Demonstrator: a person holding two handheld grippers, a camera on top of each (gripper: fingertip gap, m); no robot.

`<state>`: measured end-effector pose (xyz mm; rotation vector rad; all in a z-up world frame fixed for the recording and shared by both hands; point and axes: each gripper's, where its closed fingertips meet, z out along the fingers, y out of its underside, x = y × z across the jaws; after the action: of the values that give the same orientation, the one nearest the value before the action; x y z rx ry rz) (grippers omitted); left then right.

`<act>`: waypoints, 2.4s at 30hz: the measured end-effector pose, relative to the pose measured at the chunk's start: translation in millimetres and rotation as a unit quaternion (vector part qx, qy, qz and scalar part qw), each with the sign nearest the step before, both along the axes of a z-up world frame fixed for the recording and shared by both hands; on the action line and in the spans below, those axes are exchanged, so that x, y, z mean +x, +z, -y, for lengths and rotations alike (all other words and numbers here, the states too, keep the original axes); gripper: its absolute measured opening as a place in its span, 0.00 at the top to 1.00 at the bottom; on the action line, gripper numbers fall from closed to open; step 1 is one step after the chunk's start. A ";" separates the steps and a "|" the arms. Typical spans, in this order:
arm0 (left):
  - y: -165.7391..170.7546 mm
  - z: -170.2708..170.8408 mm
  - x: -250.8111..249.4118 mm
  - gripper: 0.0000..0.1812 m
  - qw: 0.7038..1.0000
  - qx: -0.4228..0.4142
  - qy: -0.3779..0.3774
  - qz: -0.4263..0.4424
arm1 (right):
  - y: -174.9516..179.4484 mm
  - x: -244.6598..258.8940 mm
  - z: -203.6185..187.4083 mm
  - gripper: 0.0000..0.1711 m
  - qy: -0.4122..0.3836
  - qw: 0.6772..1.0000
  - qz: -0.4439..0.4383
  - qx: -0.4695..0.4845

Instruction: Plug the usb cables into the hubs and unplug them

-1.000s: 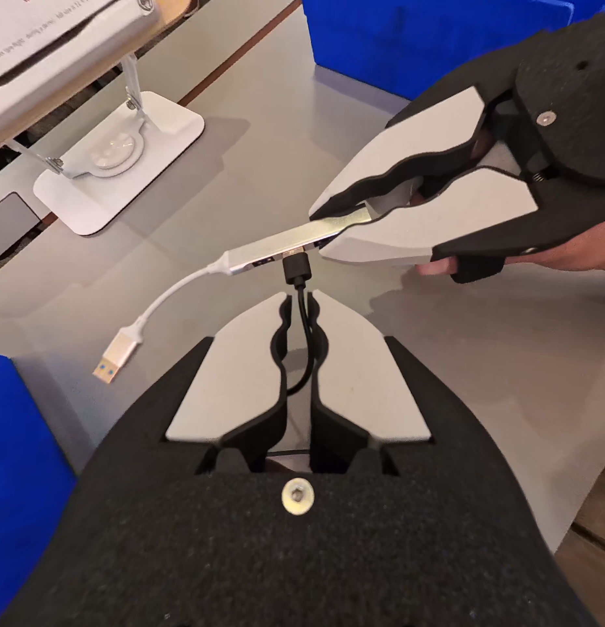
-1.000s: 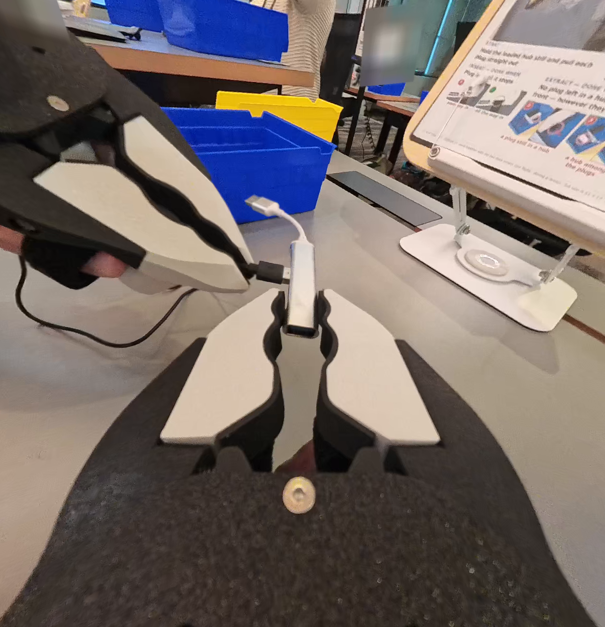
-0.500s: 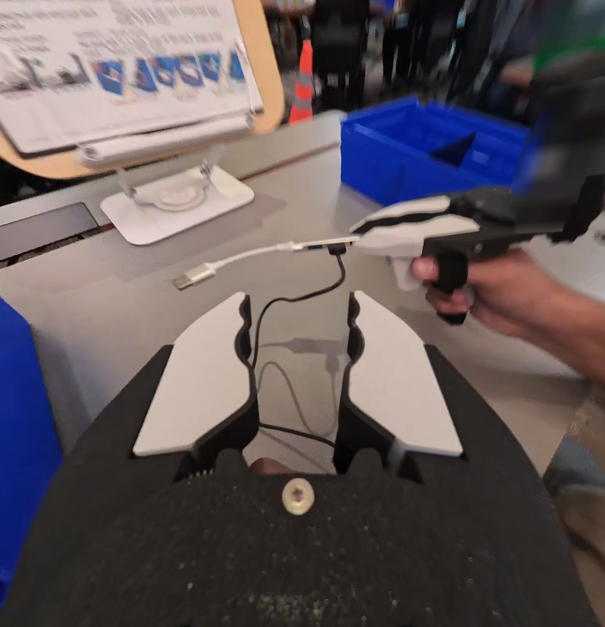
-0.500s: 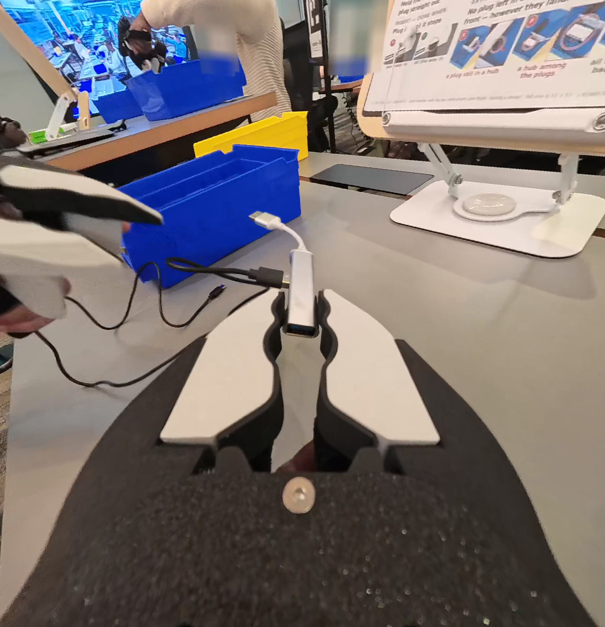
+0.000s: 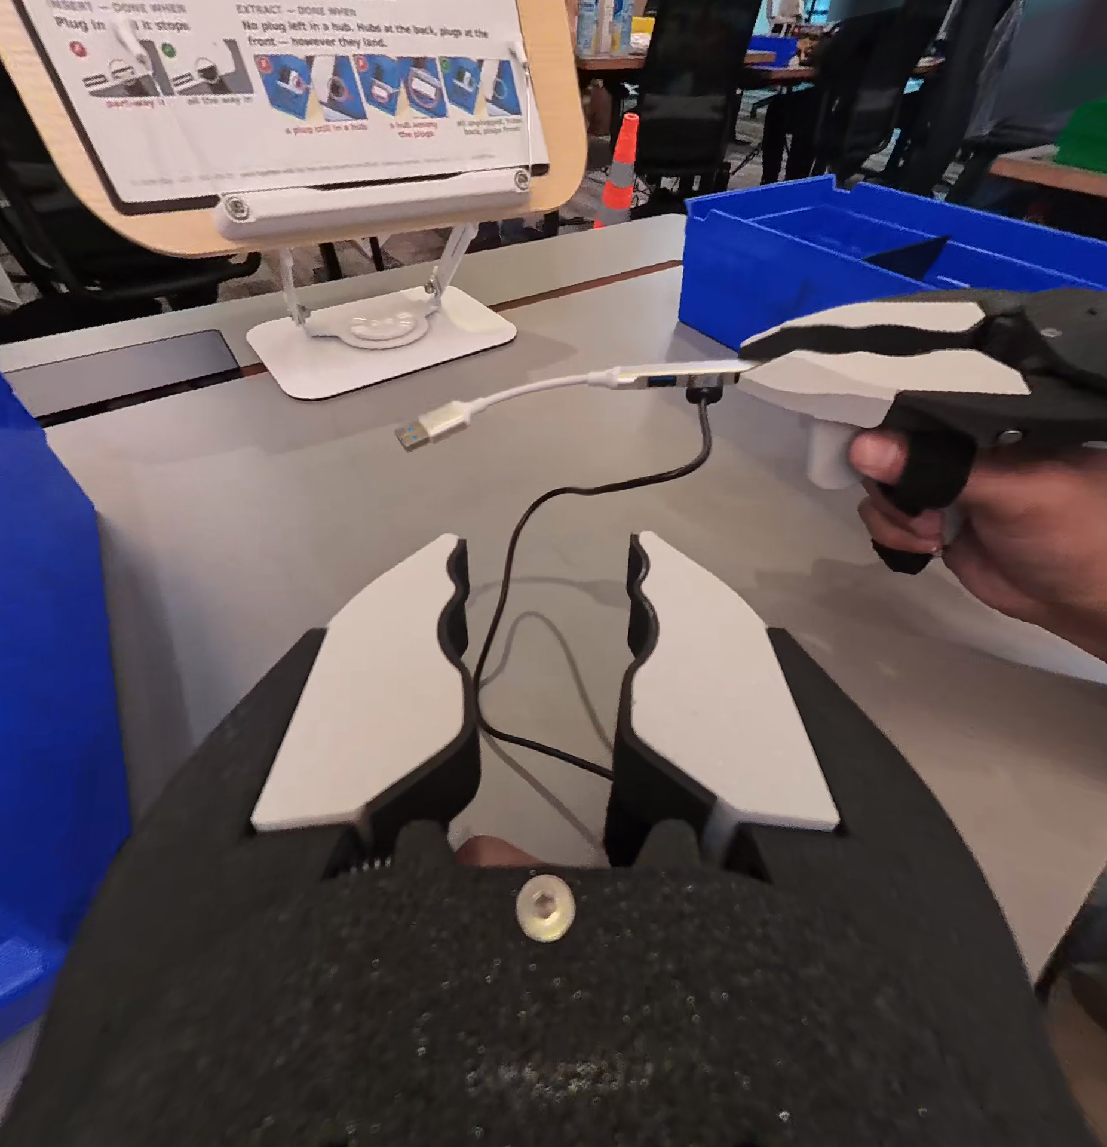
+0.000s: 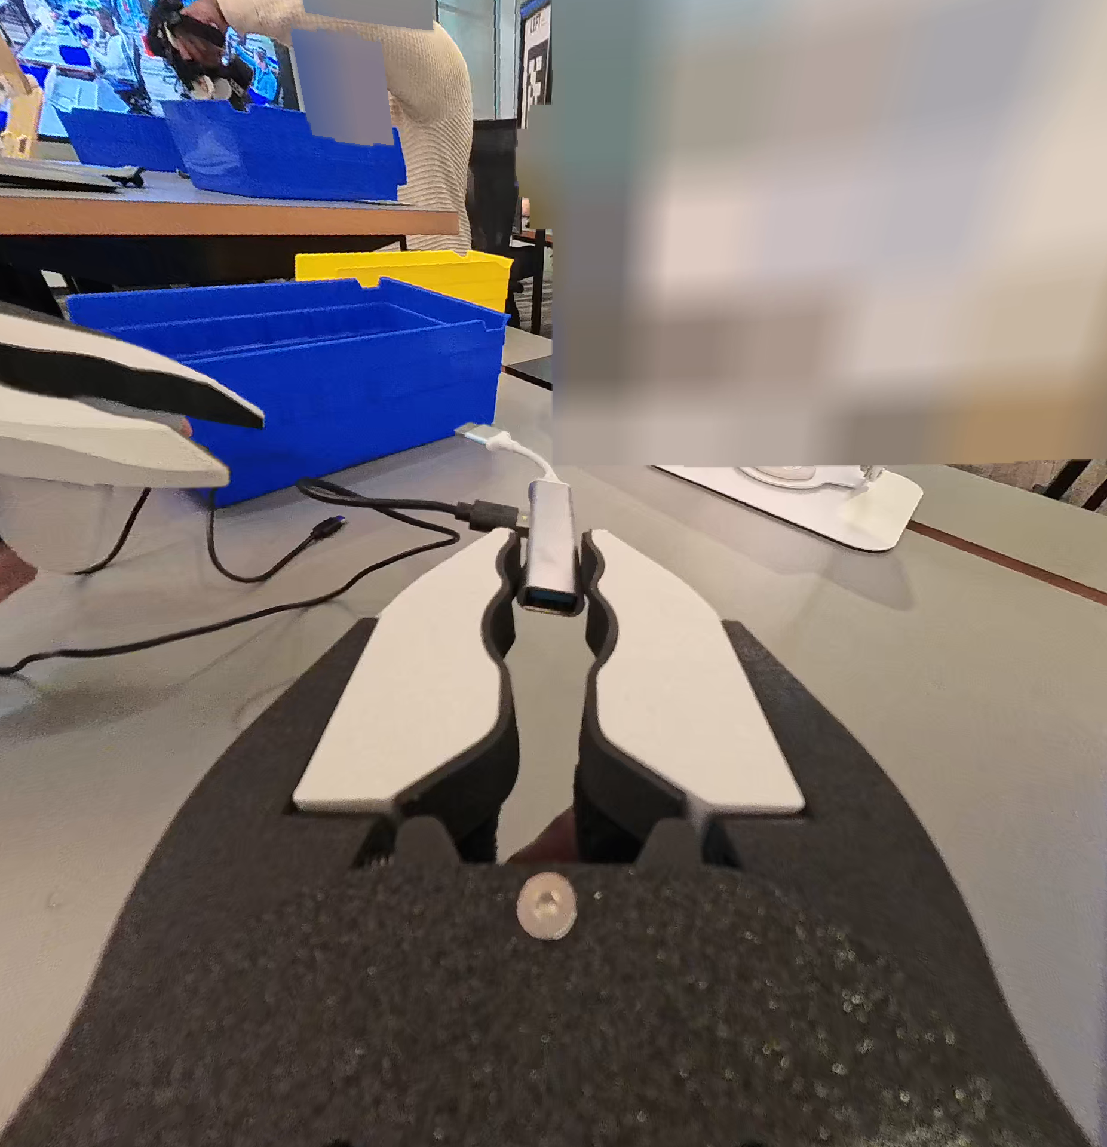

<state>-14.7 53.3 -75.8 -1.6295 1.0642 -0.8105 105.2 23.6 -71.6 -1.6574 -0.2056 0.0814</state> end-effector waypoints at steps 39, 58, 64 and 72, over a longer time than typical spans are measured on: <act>37.4 41.4 -12.1 0.75 0.996 0.042 -0.075 -0.023 | -18.1 381.3 47.8 0.89 -0.226 0.875 -0.036 -0.426; -29.7 -17.4 -27.0 0.75 0.999 -0.026 0.020 -0.023 | 51.4 136.8 54.0 0.74 -0.047 0.973 0.141 -0.176; -37.9 -12.2 -23.6 0.76 0.999 -0.022 0.003 -0.031 | -58.9 97.3 67.9 0.76 -0.065 0.918 0.244 -0.307; -46.9 -12.1 -22.2 0.76 0.999 -0.025 0.006 -0.035 | -14.6 123.8 35.0 0.99 -0.130 0.899 0.302 -0.290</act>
<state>-36.9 65.5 -122.6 -1.7166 1.0900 -0.7825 229.0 -11.4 -86.2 -2.2567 -0.4571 -0.6428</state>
